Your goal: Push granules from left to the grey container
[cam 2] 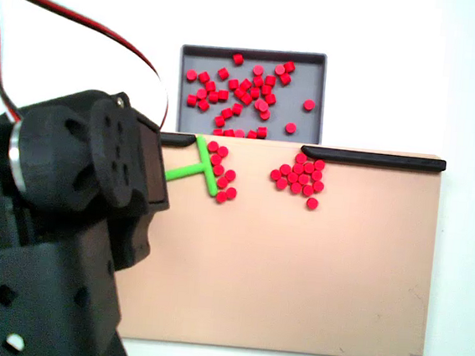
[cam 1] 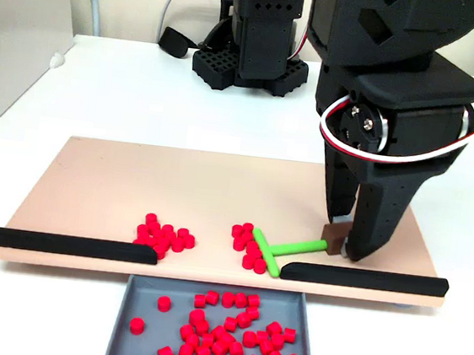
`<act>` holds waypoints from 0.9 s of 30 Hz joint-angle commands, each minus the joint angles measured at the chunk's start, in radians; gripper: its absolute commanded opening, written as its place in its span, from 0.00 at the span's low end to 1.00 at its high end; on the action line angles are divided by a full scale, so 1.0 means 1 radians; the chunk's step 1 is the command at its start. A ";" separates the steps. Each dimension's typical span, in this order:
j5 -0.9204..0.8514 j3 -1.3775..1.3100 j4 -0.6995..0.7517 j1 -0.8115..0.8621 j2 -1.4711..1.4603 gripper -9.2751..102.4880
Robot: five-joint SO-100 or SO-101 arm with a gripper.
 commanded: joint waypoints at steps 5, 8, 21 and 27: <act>-0.021 0.002 0.006 0.000 0.061 0.08; -0.041 0.002 0.006 0.006 0.066 0.08; -0.137 0.000 0.006 0.031 0.078 0.08; -0.181 0.000 0.006 0.038 0.081 0.08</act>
